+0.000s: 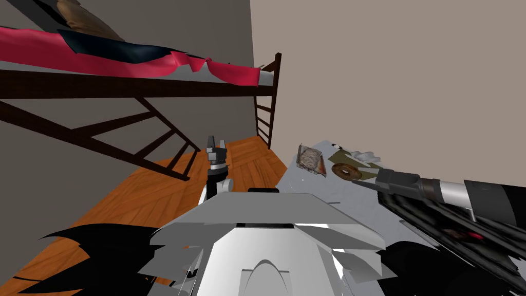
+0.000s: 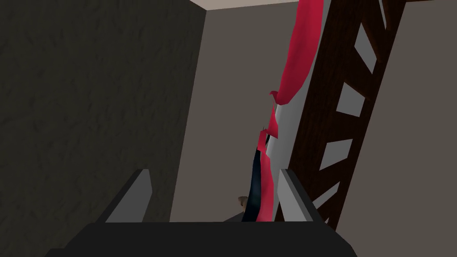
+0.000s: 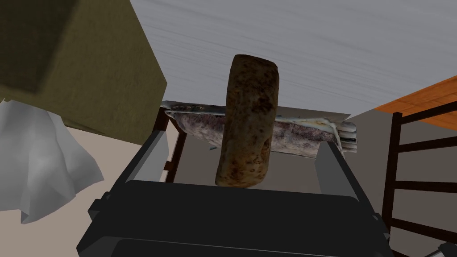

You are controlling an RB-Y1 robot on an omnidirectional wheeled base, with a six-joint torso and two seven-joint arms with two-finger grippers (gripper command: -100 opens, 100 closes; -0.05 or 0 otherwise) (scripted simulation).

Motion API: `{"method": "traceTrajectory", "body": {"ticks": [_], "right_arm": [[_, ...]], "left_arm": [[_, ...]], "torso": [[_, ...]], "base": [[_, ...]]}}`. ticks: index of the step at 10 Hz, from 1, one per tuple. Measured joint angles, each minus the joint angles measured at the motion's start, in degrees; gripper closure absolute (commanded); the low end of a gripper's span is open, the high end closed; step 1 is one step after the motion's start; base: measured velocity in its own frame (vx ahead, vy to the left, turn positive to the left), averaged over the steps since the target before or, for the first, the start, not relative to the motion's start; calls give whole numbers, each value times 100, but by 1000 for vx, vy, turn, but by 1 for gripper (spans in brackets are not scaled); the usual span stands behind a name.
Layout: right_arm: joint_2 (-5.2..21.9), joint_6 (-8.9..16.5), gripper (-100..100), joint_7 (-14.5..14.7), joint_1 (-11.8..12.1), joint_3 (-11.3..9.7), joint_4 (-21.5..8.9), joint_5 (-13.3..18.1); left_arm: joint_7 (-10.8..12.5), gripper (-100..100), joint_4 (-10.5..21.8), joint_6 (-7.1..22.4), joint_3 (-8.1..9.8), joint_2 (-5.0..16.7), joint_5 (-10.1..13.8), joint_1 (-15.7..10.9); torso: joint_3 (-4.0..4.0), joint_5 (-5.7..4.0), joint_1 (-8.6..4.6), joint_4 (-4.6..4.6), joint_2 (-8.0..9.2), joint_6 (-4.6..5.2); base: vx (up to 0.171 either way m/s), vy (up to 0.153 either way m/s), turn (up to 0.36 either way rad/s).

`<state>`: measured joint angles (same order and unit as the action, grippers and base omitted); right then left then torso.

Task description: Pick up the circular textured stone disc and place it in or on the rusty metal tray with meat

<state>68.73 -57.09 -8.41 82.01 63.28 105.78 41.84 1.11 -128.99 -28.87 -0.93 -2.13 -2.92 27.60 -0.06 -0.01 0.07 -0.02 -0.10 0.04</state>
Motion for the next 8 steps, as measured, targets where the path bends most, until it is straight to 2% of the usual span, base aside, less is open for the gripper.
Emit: {"method": "traceTrajectory", "body": {"ticks": [1,2,3,6,7,8], "right_arm": [[119,-69,-100,-99,49,28,-32,52],[130,-84,0,-124,54,32,-35,59],[129,-83,-100,-122,53,31,-35,58],[145,82,-100,-61,-62,-258,-153,97],[145,97,100,-57,-65,-270,-155,100],[145,96,100,-58,-65,-269,-155,99]], "left_arm": [[0,0,0,0,0,0,0,0],[0,0,0,0,0,0,0,-1],[0,0,0,0,0,0,0,-1],[0,0,0,0,-1,0,0,-1],[0,0,0,0,0,0,0,-1],[0,0,0,0,0,0,0,-1]], "torso": [[1,0,0,1,2,0],[5,0,-1,2,8,-1],[8,-1,-2,3,13,-1],[9,1,7,3,15,-3],[10,1,3,4,16,0],[10,0,-1,4,17,0]], "base": [[15,6,-23],[0,0,0],[0,15,123],[0,24,81],[0,0,0],[0,0,0]]}}
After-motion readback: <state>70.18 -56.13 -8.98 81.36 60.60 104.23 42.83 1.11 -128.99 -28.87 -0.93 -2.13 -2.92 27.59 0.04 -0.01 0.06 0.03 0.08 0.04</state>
